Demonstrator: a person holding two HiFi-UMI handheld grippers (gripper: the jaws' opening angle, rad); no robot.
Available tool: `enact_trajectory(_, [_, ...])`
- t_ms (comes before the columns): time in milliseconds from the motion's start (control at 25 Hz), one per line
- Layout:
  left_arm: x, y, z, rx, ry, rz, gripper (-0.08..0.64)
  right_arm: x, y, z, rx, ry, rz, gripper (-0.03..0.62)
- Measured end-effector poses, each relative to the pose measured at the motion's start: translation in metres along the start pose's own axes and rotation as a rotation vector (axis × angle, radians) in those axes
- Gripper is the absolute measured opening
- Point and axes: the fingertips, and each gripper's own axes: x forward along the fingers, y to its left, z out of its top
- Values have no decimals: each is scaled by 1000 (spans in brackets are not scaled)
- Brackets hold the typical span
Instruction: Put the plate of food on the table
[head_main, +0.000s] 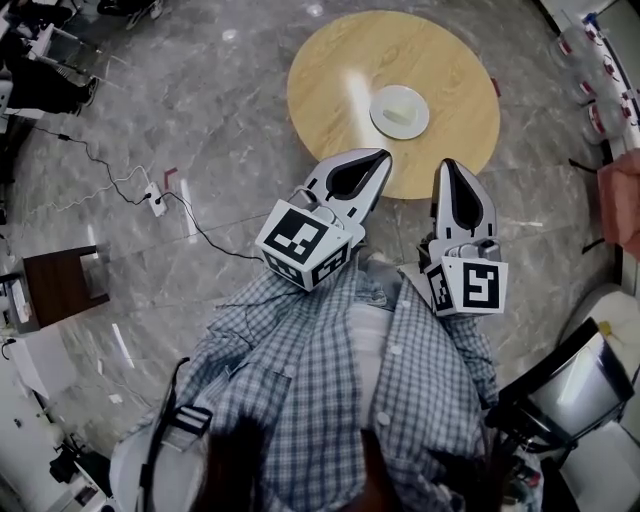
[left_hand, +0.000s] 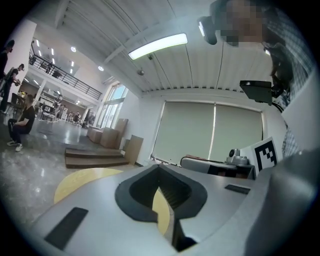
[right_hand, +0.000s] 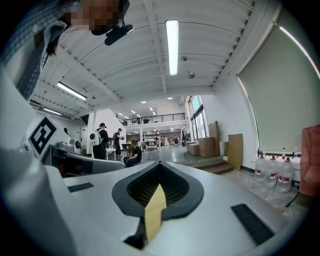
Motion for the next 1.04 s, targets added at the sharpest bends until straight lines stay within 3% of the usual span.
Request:
enact_trajectory(680, [7,-1,-5,5,17,-32,8,1,-2,-12,-4,39,-8,8])
enact_trajectory(1040, [12,-1,-3,-4,21,-13,8,3,-4,-6,-16,52,7,8])
